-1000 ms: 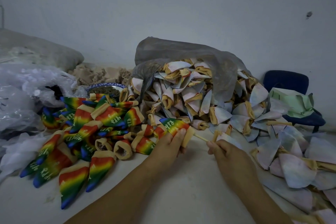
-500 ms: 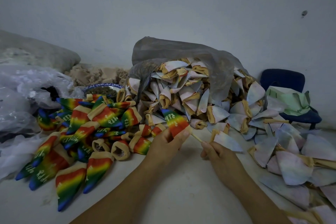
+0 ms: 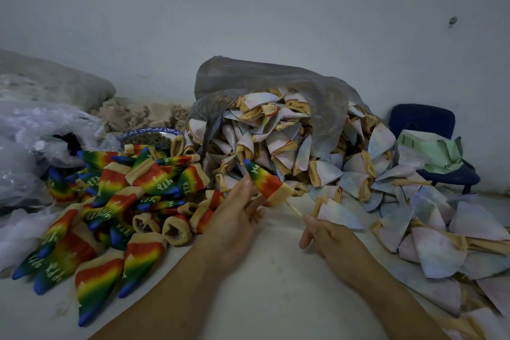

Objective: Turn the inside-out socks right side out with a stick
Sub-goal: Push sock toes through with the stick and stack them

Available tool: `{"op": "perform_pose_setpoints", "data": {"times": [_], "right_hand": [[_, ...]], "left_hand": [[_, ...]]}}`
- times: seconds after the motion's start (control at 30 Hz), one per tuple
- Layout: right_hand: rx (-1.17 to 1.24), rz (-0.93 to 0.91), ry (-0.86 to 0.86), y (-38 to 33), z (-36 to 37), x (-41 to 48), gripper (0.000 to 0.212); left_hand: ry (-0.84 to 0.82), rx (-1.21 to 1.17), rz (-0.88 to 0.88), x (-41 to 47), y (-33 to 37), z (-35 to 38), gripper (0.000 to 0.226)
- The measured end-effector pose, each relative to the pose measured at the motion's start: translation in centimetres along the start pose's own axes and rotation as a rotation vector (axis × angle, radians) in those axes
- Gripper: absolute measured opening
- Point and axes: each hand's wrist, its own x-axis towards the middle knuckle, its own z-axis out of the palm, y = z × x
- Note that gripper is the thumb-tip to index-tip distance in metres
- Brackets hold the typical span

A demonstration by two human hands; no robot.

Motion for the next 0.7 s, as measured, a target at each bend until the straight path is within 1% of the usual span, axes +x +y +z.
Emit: {"op": "perform_pose_setpoints", "data": {"times": [0.07, 0.13, 0.23, 0.3, 0.37, 0.43, 0.53, 0.57, 0.63, 0.7], "right_hand": [[-0.007, 0.003, -0.028, -0.1, 0.1, 0.0, 0.052], [-0.016, -0.009, -0.056, -0.3, 0.3, -0.1, 0.050], [-0.048, -0.035, -0.049, -0.3, 0.4, -0.1, 0.048], [-0.079, -0.051, -0.019, -0.1, 0.6, -0.1, 0.046], [-0.110, -0.057, 0.004, 0.3, 0.8, 0.2, 0.044], [-0.153, -0.054, 0.039, 0.6, 0.6, 0.4, 0.039], [-0.214, -0.065, 0.119, 0.9, 0.3, 0.7, 0.036], [-0.218, -0.072, 0.139, 0.9, 0.2, 0.7, 0.037], [-0.208, -0.075, 0.159, 0.9, 0.3, 0.7, 0.040], [-0.202, -0.059, 0.160, 0.9, 0.5, 0.6, 0.042]], "left_hand": [[0.013, 0.002, -0.014, 0.1, 0.0, 0.0, 0.018], [0.048, 0.013, -0.021, 0.4, -0.4, -0.2, 0.017], [0.137, 0.061, -0.032, 0.7, -0.8, -0.4, 0.036], [0.198, 0.150, -0.021, 0.7, -0.8, -0.2, 0.052], [0.237, 0.281, 0.008, 0.6, -0.9, -0.2, 0.064], [0.246, 0.363, 0.031, 0.6, -1.1, -0.2, 0.061], [0.236, 0.467, 0.044, 0.6, -1.5, -0.1, 0.037], [0.251, 0.511, 0.053, 0.4, -1.4, 0.0, 0.033], [0.286, 0.544, 0.065, 0.4, -1.6, -0.2, 0.037], [0.310, 0.532, 0.040, 0.4, -1.5, -0.2, 0.042]]}}
